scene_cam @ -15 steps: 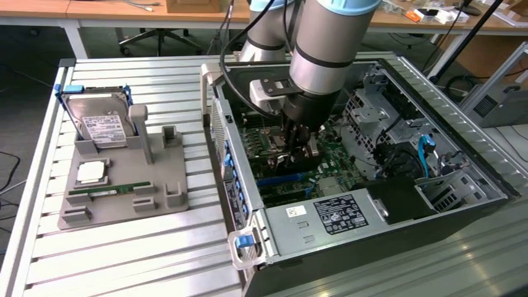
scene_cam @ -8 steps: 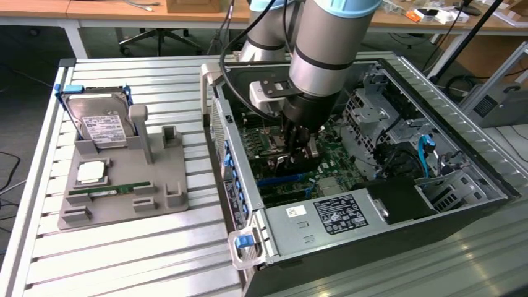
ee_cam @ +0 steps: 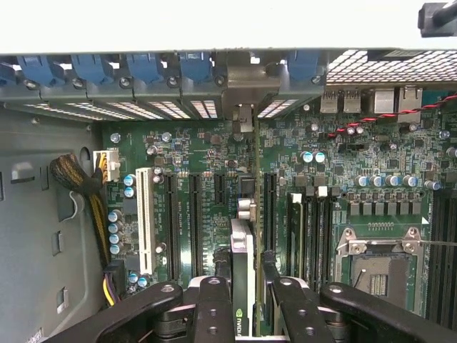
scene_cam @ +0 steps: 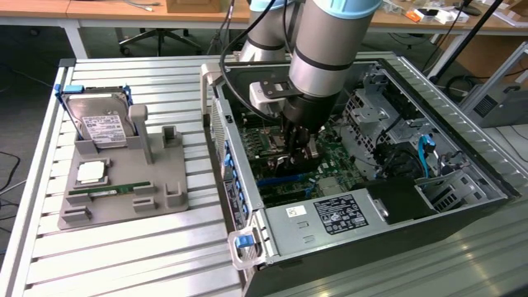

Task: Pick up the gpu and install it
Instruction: 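Insert the gpu into the slot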

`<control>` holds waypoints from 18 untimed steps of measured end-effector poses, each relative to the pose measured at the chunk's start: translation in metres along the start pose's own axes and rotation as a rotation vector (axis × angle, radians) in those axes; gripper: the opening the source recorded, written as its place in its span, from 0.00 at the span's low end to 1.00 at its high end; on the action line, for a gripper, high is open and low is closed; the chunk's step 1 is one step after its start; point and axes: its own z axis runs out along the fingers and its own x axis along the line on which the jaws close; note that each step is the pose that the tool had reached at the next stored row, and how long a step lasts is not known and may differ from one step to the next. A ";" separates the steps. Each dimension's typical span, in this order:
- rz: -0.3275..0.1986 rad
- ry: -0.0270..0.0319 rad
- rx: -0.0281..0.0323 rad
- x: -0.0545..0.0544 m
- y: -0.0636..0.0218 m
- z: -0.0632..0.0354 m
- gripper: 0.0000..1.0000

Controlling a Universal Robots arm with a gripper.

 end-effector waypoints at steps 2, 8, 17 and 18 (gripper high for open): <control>0.000 0.0000 0.0000 0.000 0.0001 0.0004 0.27; 0.000 -0.0003 0.0001 0.000 0.0001 0.0012 0.27; 0.000 0.0000 0.0000 0.002 -0.0001 0.0012 0.27; 0.000 0.0000 0.0000 0.002 -0.0003 0.0012 0.27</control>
